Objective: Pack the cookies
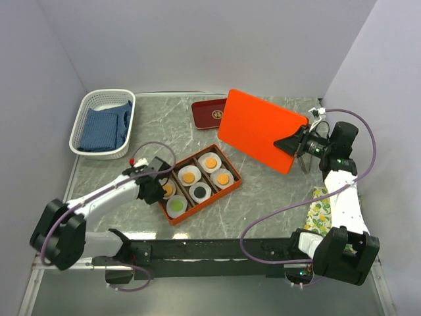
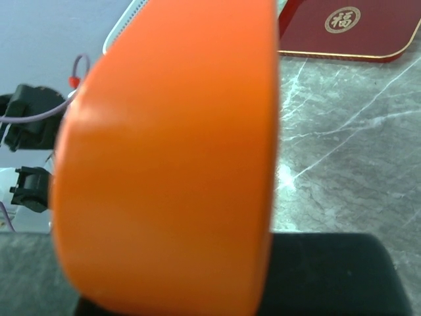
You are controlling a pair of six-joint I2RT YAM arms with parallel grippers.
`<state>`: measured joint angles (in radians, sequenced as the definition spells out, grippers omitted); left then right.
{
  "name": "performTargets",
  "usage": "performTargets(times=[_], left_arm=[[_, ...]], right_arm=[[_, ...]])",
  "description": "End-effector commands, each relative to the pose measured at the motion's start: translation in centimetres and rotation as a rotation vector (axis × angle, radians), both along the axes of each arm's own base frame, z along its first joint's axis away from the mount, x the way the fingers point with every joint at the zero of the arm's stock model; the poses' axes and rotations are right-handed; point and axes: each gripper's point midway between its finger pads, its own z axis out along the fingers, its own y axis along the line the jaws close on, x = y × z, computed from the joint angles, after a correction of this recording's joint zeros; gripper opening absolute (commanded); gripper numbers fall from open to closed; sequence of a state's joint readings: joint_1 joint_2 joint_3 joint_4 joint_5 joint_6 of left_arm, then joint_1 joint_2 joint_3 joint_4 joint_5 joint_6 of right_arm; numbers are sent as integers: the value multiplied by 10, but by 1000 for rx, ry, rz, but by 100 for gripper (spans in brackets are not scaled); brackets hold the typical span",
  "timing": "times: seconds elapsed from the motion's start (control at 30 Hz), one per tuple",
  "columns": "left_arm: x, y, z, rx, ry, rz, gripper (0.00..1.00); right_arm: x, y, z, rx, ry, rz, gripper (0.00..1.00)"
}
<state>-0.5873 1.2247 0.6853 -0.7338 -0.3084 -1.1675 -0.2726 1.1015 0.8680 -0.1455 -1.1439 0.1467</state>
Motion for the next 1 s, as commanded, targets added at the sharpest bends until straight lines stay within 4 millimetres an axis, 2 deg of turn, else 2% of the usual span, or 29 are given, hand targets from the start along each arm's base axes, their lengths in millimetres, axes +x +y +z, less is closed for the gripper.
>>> performTargets(times=[0.0, 0.13, 0.17, 0.23, 0.37, 0.4, 0.43, 0.5, 0.53, 0.57, 0.7, 0.73, 0.8, 0.9, 0.93, 0.97], left_arm=[[51, -22, 26, 52, -97, -213, 4], [81, -25, 33, 166, -81, -351, 1], [95, -26, 36, 216, -85, -393, 1], [111, -25, 39, 243, -90, -411, 1], [146, -42, 45, 219, -112, -501, 2], [148, -48, 44, 191, -107, -523, 3], [153, -46, 39, 190, -91, -524, 10], [160, -49, 43, 160, -93, -524, 20], [165, -47, 47, 144, -105, -511, 35], [167, -47, 49, 129, -115, -504, 42], [171, -40, 68, 58, -174, -472, 62], [170, -34, 80, 43, -206, -452, 69], [168, -26, 94, 25, -248, -444, 75], [161, -7, 126, -48, -381, -426, 88], [158, 10, 142, -70, -463, -389, 93], [151, 7, 150, -134, -501, -419, 95]], right_arm=[[-4, 5, 46, -36, -163, 50, 0], [-8, 10, 51, -43, -179, 86, 0], [-10, 11, 51, -42, -179, 96, 0], [-13, 14, 53, -35, -179, 121, 0], [-21, 21, 55, -12, -176, 172, 0], [-23, 24, 54, -8, -172, 182, 0], [-23, 25, 53, -4, -165, 189, 0], [-26, 30, 50, 4, -154, 210, 0], [-28, 32, 49, 7, -152, 217, 0], [-28, 33, 48, 10, -145, 223, 0], [-34, 45, 47, 29, -127, 267, 0], [-36, 50, 48, 35, -120, 285, 0], [-40, 58, 48, 50, -111, 322, 0], [-48, 76, 48, 84, -70, 401, 0], [-50, 80, 48, 103, -40, 414, 0], [-54, 88, 47, 115, -24, 447, 0]])
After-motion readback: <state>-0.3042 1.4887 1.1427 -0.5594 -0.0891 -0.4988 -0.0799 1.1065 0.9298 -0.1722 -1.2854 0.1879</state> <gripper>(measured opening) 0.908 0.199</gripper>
